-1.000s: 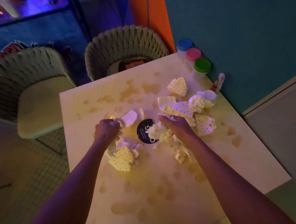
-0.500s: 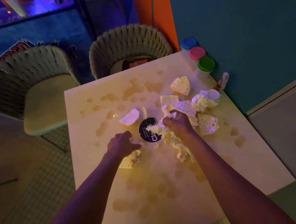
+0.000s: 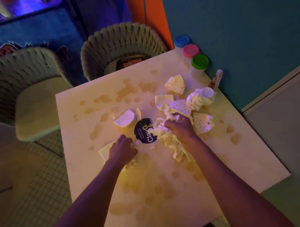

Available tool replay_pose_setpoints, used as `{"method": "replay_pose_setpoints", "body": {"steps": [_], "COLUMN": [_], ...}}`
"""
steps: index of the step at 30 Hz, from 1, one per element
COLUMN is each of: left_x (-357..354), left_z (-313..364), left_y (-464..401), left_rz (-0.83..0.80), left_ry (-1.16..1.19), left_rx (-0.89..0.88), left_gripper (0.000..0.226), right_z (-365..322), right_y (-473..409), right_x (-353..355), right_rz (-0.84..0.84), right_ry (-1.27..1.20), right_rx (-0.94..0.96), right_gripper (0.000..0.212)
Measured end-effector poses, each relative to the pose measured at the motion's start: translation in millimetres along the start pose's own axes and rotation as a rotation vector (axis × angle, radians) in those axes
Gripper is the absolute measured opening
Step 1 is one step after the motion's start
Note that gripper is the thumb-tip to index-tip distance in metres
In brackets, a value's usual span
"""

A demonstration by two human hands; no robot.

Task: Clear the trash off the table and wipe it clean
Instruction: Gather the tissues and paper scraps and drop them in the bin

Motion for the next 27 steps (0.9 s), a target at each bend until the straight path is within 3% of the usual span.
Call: {"method": "replay_pose_setpoints", "body": {"steps": [9, 12, 15, 19, 25, 27], "left_x": [52.7, 53.8, 46.8, 22.0, -34.1, -40.9], "left_z": [-8.5, -10.1, -5.8, 1.3, 0.6, 4.8], "left_y": [5.6, 14.1, 29.9, 55.7, 80.2, 81.9], "left_rz": [0.174, 0.179, 0.163, 0.114, 0.097, 0.112], "left_ry": [0.538, 0.682, 0.667, 0.602, 0.238, 0.149], "left_rx": [0.166, 0.184, 0.222, 0.308, 0.299, 0.277], "left_gripper": [0.015, 0.027, 0.019, 0.031, 0.032, 0.042], "right_z": [2.5, 1.9, 3.3, 8.7, 18.5, 20.6], "right_y": [8.0, 10.0, 10.3, 8.9, 12.3, 14.0], "right_x": [0.6, 0.9, 4.7, 12.4, 19.3, 21.9], "right_rz": [-0.043, -0.045, -0.033, -0.03, -0.048, -0.054], "right_ry": [-0.046, -0.049, -0.057, -0.067, -0.083, -0.082], "right_rx": [-0.012, -0.006, -0.002, -0.004, -0.025, -0.027], "right_gripper": [0.013, 0.012, 0.014, 0.011, 0.011, 0.013]}}
Point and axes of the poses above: each hand's wrist, its own y-axis away from the middle knuckle, its own x-axis out of the back of the hand, z = x × y, the point moved 8 cm from there along -y, towards the middle knuckle, and after that the axes turned 3 degrees about z, right-handed, at the moved point
